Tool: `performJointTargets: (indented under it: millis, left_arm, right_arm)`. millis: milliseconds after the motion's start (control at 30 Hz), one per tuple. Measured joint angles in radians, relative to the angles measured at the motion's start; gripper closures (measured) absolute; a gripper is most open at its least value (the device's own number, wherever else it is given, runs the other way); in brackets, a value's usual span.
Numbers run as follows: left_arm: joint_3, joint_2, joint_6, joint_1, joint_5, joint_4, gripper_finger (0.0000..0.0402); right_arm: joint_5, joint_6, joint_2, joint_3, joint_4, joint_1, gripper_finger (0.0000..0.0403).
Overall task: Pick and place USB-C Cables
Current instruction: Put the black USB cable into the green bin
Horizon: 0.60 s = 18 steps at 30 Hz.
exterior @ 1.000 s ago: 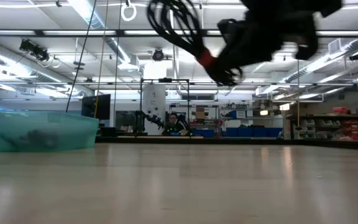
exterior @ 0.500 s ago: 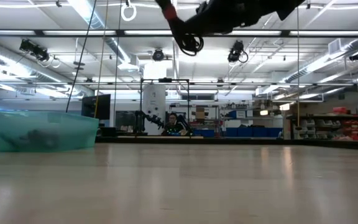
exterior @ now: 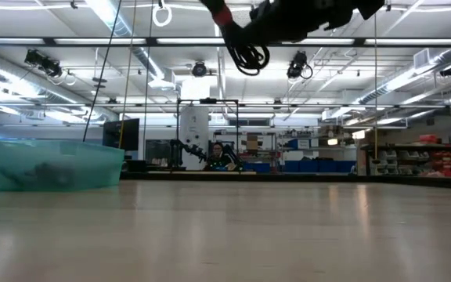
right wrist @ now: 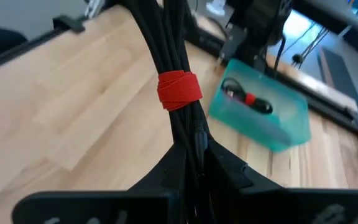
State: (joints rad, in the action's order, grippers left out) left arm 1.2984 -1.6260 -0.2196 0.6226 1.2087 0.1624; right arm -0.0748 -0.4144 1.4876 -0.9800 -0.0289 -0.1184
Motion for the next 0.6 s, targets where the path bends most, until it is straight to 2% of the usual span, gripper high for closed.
performJointTargets:
  millis: [100, 333, 433, 600]
  left_arm:
    - [0.0, 0.0, 0.097, 0.027, 0.006, 0.001, 0.0257]
    - [0.001, 0.0, 0.428, 0.1, 0.055, 0.063, 0.0257]
    - [0.001, -0.001, 0.465, 0.118, 0.102, 0.133, 0.0257]
    - [0.001, -0.001, 0.429, 0.1, 0.205, 0.256, 0.0253]
  right_arm:
    - [0.014, 0.003, 0.0, 0.018, 0.007, 0.0, 0.0357]
    - [0.237, -0.057, -0.001, 0.058, -0.032, 0.026, 0.0357]
    - [0.248, -0.067, -0.002, 0.048, -0.062, 0.053, 0.0357]
    - [0.231, -0.147, -0.003, 0.047, -0.176, 0.07, 0.0357]
